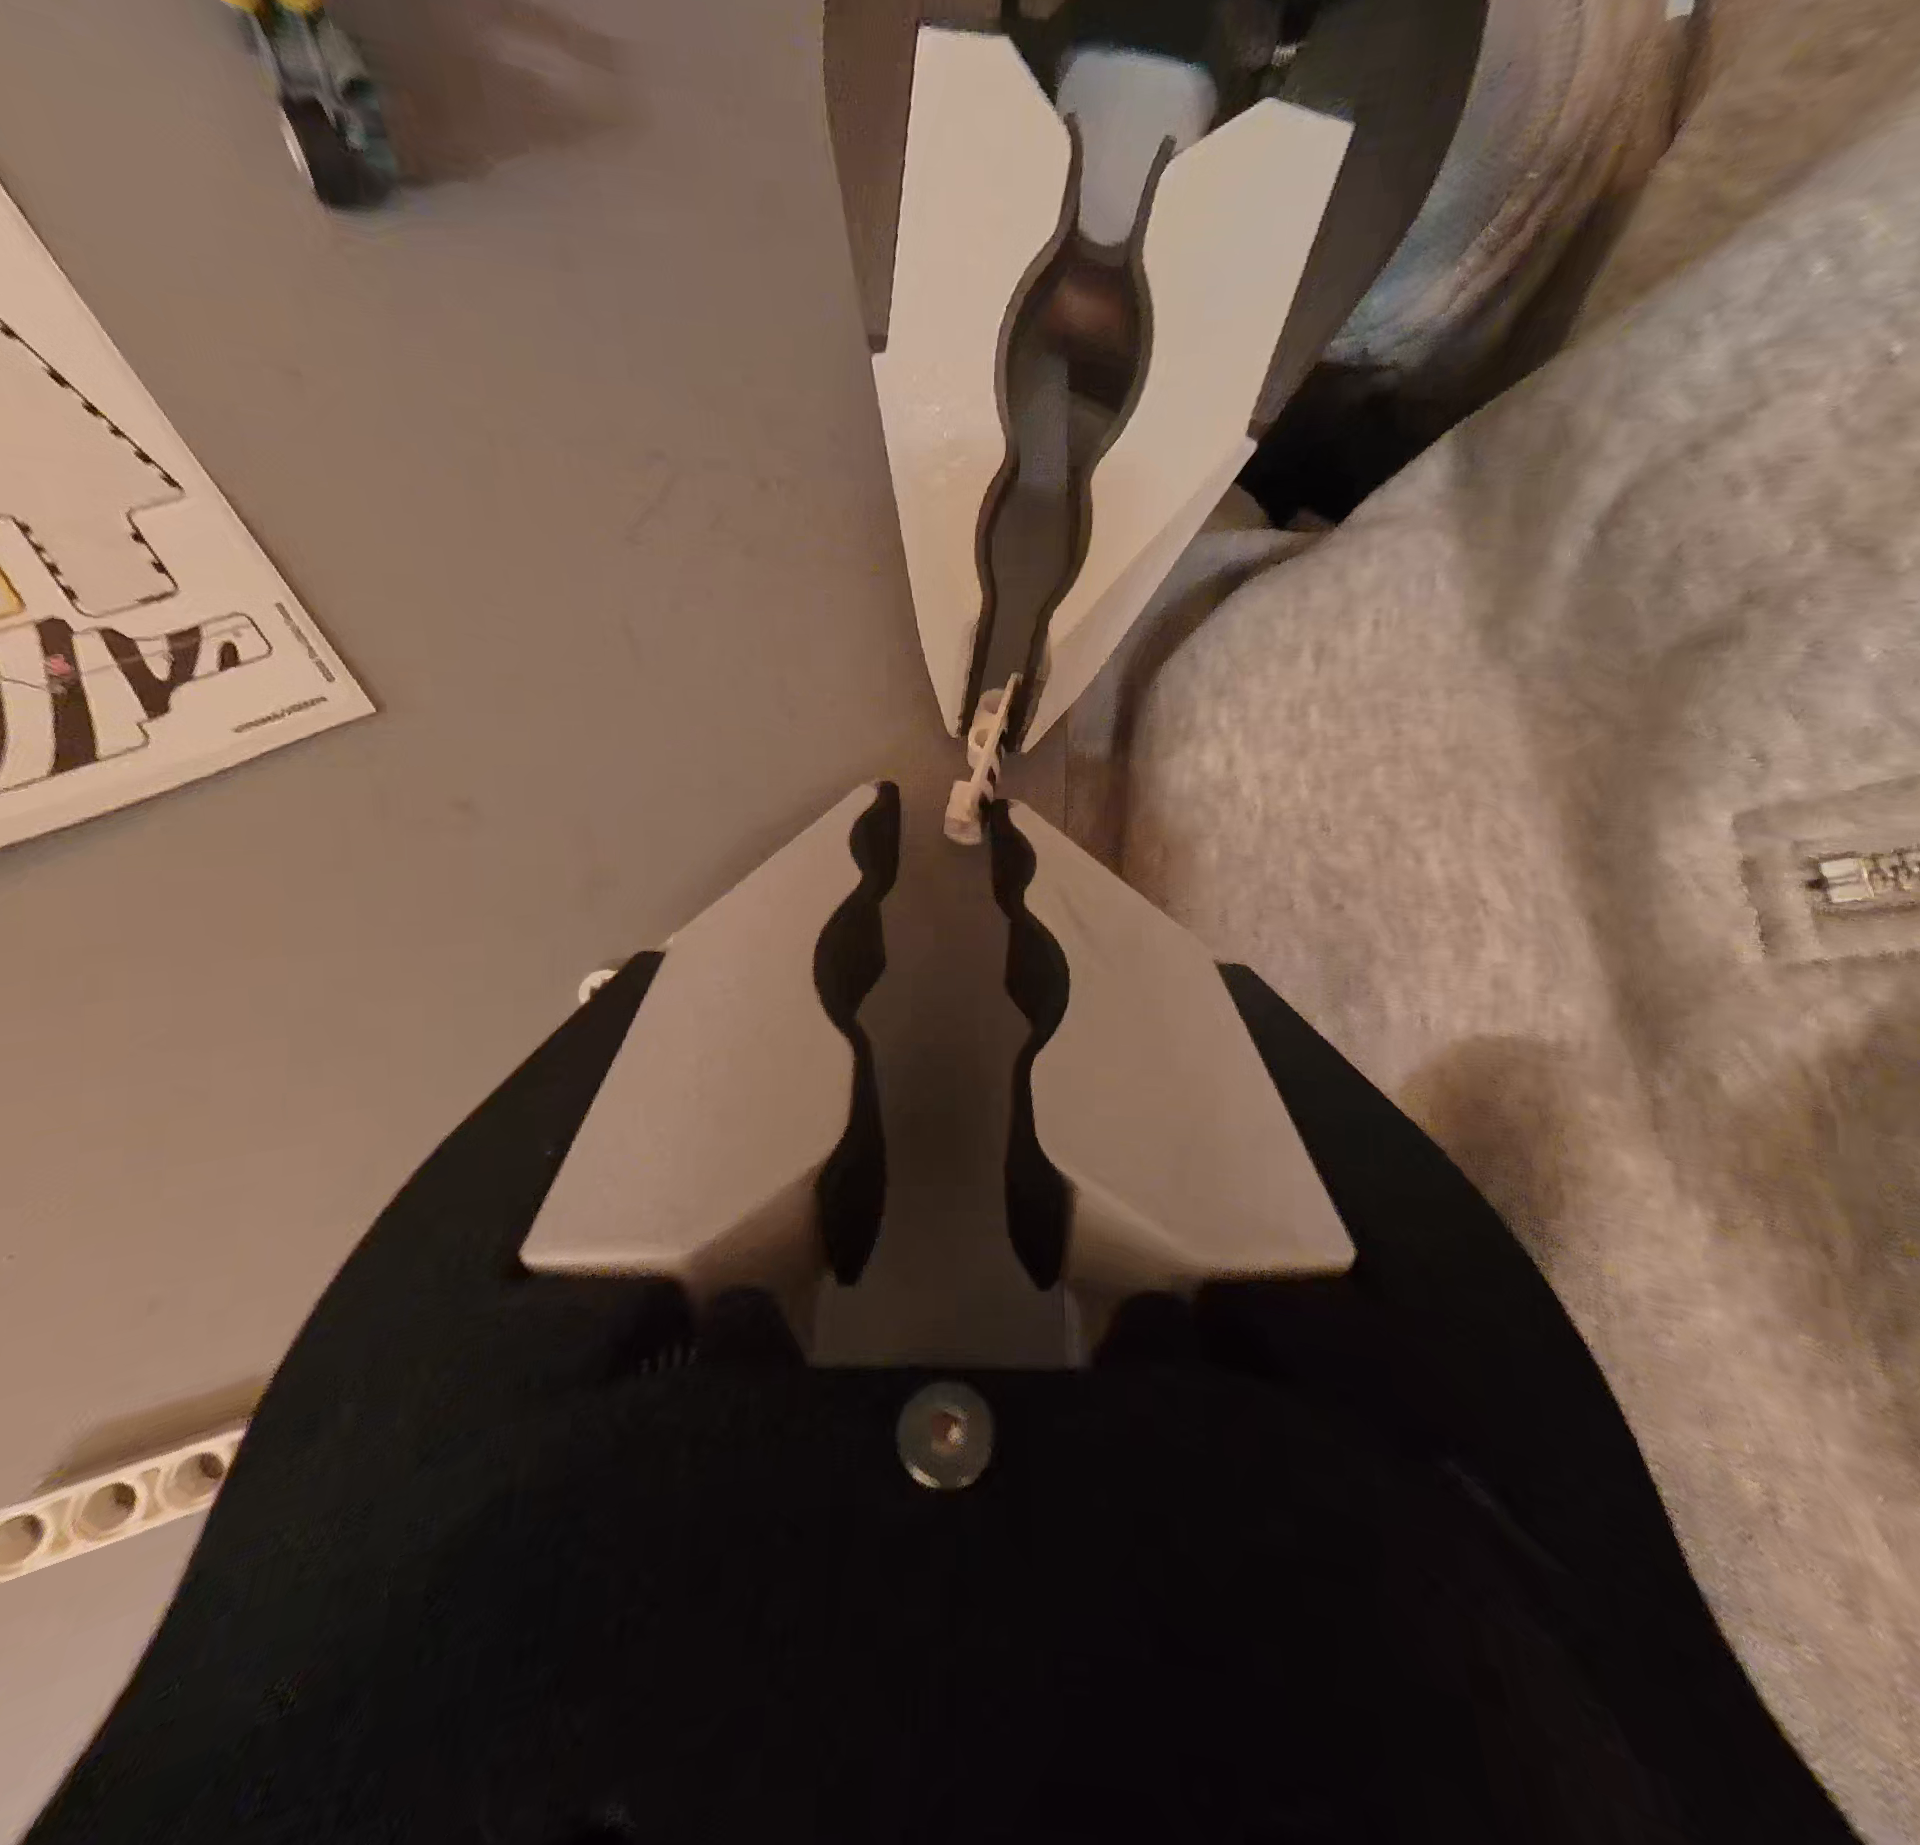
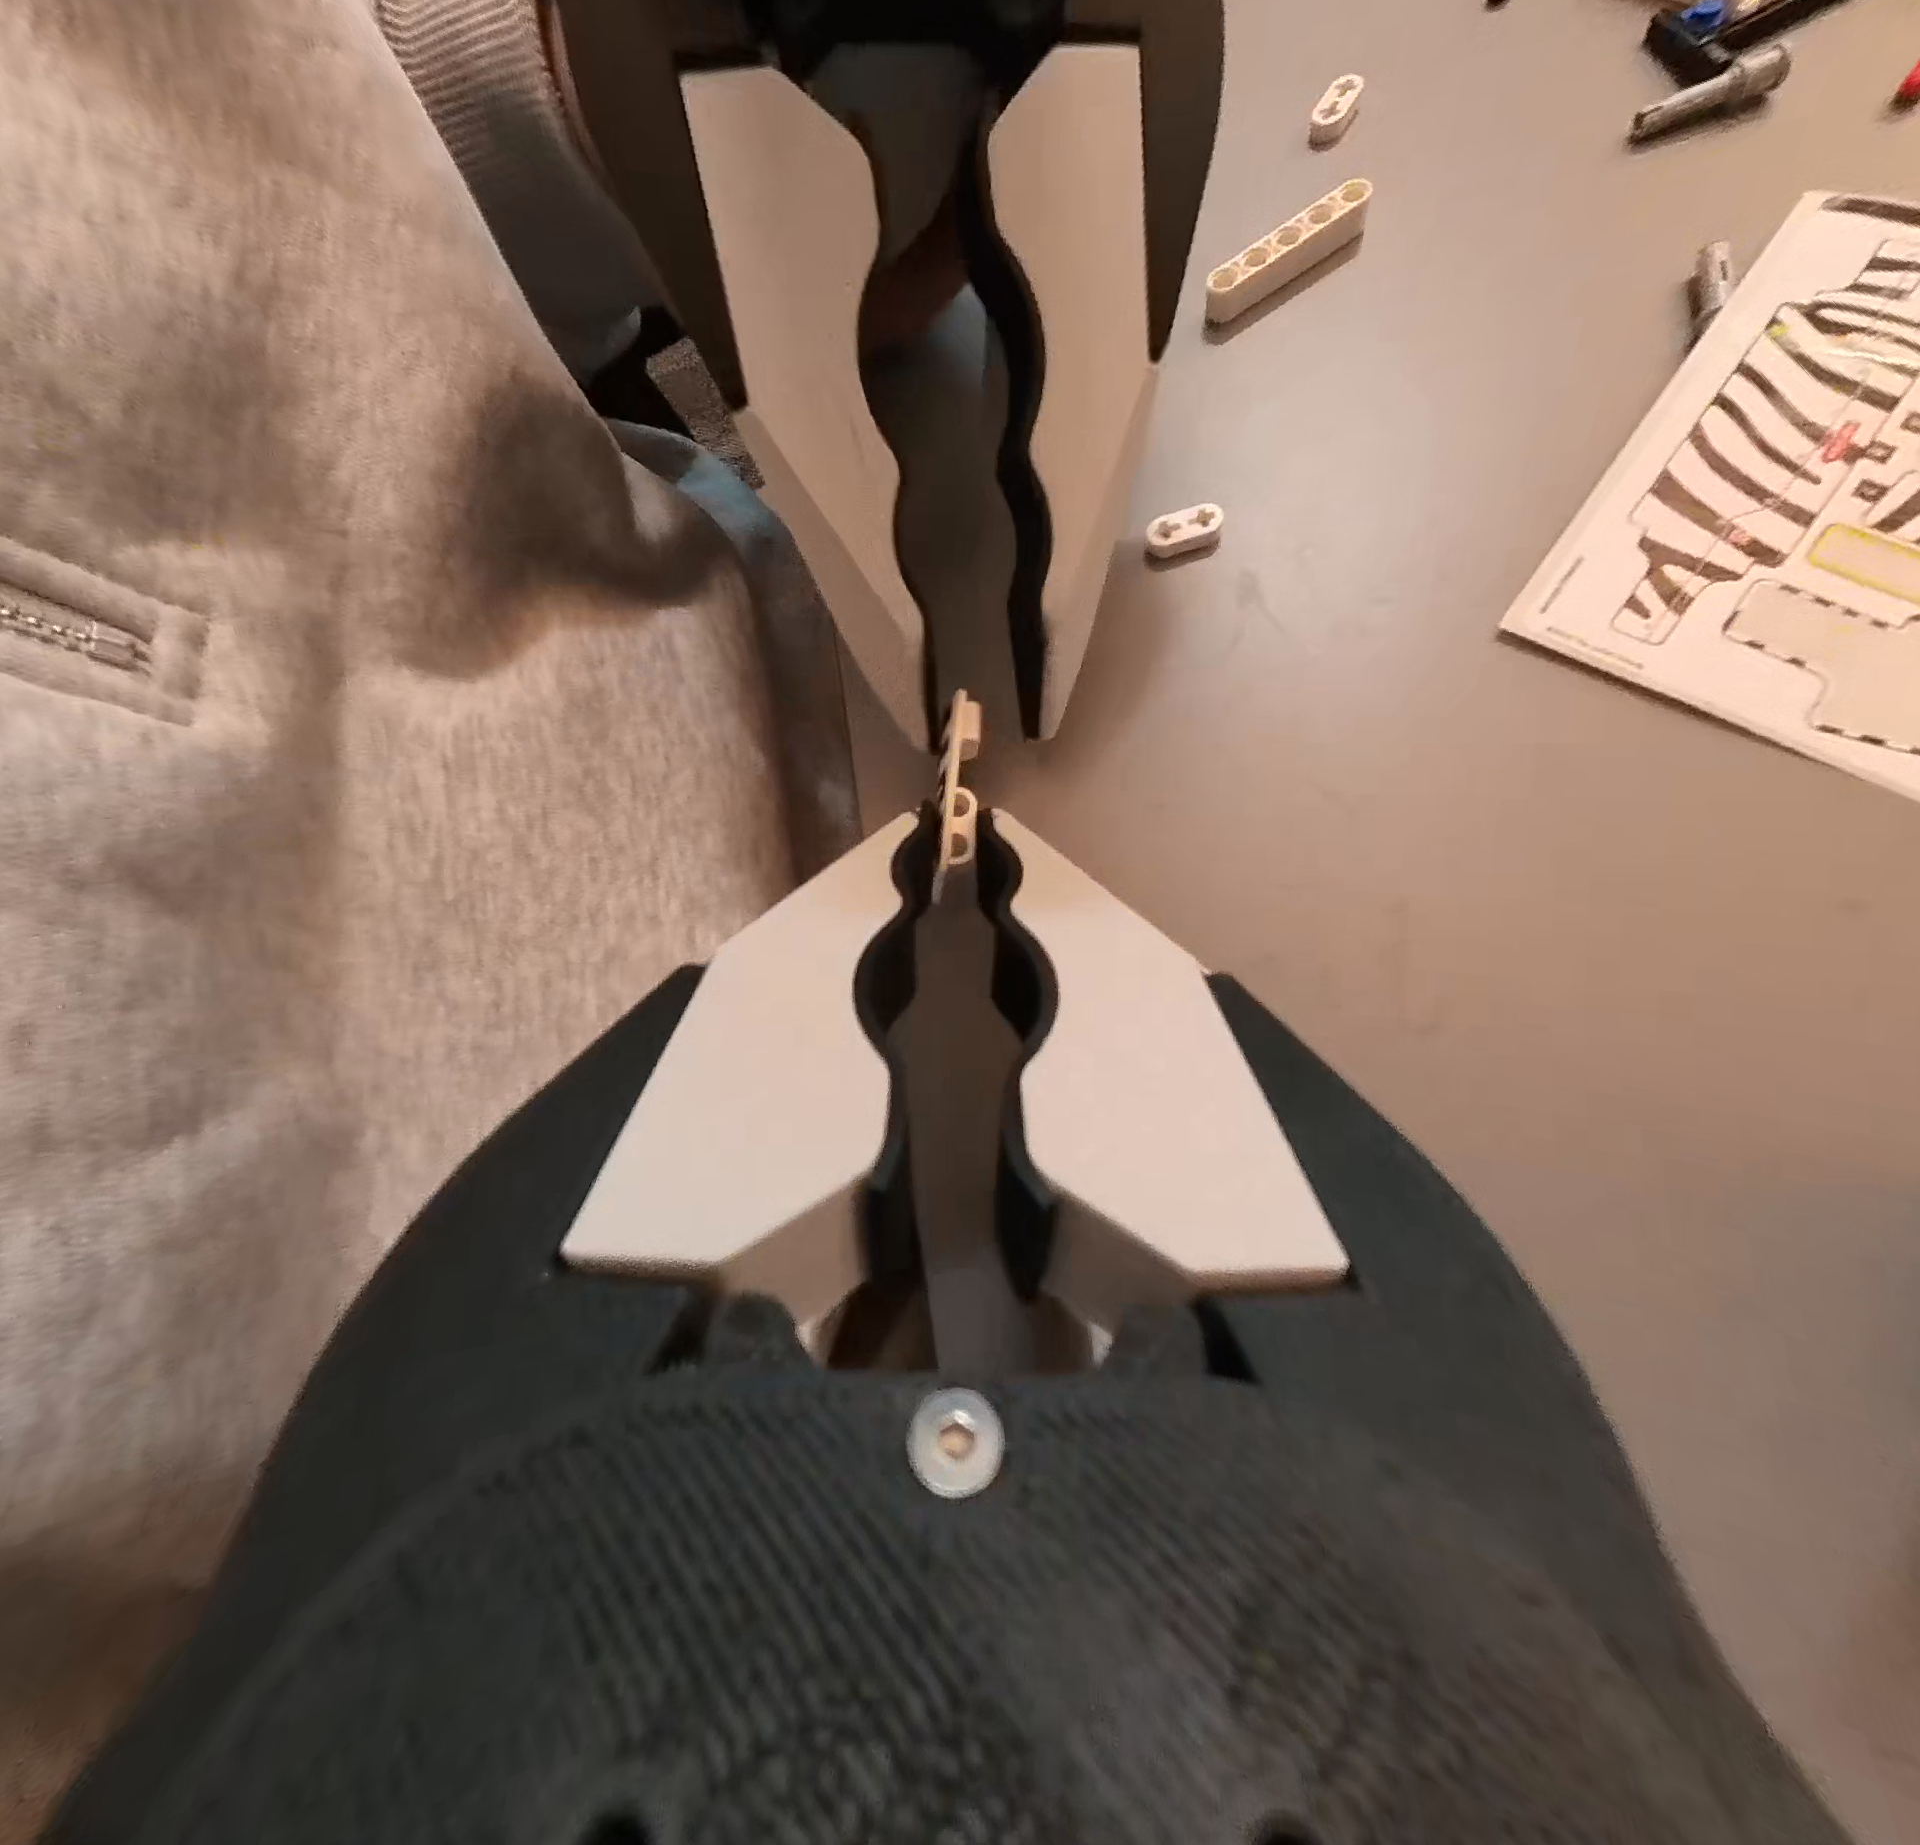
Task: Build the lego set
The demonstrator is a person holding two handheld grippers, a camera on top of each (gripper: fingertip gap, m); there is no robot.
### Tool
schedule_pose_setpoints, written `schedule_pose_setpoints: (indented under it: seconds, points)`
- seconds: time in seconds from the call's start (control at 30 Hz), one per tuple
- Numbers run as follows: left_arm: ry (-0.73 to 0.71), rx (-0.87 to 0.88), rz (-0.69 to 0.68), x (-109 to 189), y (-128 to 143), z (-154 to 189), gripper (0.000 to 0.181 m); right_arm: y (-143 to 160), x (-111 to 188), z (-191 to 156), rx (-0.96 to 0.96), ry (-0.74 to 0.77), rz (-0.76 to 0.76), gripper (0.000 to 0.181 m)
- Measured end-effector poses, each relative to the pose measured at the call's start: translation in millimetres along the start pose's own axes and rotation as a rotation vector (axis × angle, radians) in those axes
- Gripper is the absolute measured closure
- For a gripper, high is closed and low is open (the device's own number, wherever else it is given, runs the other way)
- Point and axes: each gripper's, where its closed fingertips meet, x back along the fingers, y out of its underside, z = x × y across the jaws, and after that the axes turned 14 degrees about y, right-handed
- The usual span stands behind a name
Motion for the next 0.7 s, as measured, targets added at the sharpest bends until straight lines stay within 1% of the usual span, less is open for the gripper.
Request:
schedule_pose_setpoints:
  seconds: [0.1, 0.17, 0.2, 0.23, 0.3, 0.4, 0.47, 0.6, 0.7]
  points:
    - [0.061, 0.042, 0.020, -4, -2, 6, 0.172, 1, 0, -1, 0.005, 0.001, -0.002, 0.175]
    - [0.076, 0.082, 0.034, -6, -3, 5, 0.174, 3, -1, 1, 0.010, 0.017, -0.013, 0.174]
    - [0.088, 0.119, 0.034, -7, -2, 4, 0.174, 4, -2, 4, 0.017, 0.038, -0.016, 0.169]
    - [0.105, 0.162, 0.036, -9, 0, 4, 0.173, 4, -2, 8, 0.028, 0.072, -0.014, 0.158]
    - [0.139, 0.242, 0.075, -11, -3, 3, 0.173, 3, -1, 14, 0.073, 0.132, 0.007, 0.151]
    - [0.168, 0.347, 0.152, -8, -9, -3, 0.173, 1, 3, 18, 0.174, 0.200, 0.054, 0.152]
    - [0.179, 0.400, 0.188, -6, -11, -7, 0.173, -1, 6, 17, 0.243, 0.228, 0.087, 0.157]
    - [0.210, 0.463, 0.207, -4, -11, -10, 0.173, -4, 8, 17, 0.349, 0.278, 0.126, 0.164]
    - [0.223, 0.489, 0.209, -5, -12, -11, 0.173, -2, 4, 19, 0.387, 0.295, 0.111, 0.164]
